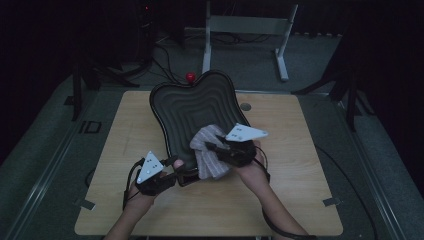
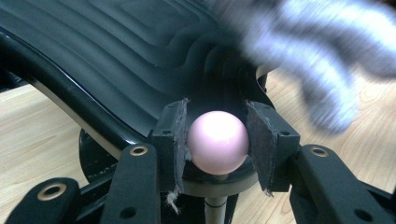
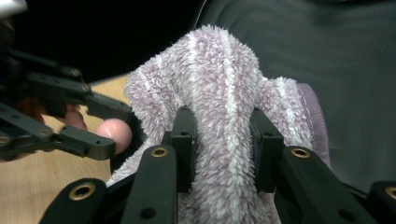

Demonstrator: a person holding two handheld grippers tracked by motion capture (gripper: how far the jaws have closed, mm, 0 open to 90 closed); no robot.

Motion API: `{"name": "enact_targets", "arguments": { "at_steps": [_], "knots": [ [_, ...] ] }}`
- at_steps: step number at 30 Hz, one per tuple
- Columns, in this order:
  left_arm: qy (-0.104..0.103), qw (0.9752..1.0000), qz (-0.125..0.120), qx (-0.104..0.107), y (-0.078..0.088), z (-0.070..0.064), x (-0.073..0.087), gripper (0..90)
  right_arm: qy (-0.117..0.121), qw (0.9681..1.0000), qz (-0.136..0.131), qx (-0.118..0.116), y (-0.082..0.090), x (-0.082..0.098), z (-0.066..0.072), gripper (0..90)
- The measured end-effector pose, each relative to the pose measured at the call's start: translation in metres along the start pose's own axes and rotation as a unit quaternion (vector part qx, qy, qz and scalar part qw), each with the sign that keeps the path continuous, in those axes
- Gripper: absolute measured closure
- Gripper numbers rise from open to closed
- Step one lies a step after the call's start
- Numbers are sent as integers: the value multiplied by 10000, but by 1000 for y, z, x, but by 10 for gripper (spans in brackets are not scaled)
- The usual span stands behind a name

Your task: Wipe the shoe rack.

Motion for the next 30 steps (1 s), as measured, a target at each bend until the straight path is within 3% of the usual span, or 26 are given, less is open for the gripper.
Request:
{"name": "enact_targets", "arguments": {
  "at_steps": [4,6,11,20,26,30],
  "knots": [
    [40,10000,46,58,-1,1,-1,593,-17,9992,-290,260,35,-2,-7,687],
    [58,9999,87,78,-1,1,-2,595,28,9978,-372,555,52,1,-14,687],
    [-15,9999,90,52,-1,0,-2,600,-211,9946,-343,956,76,28,-35,689],
    [-116,9998,85,144,-1,3,-2,602,-583,9916,135,1150,64,77,-64,690],
    [-135,9996,69,257,-2,6,-2,603,-570,9924,160,1083,55,89,-69,692],
    [-166,9994,77,304,-3,7,-2,603,-629,9926,347,976,49,97,-68,694]
  ]
}}
Point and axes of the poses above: each handheld gripper's, and its own axes: y roughly backward along the jaws, x roughly out of its underside, z roughly to its left, the point moved 2 cm from there along -y, roughly forward along the jaws, and after that the axes turned 3 degrees about -x, right-handed, at the moved point
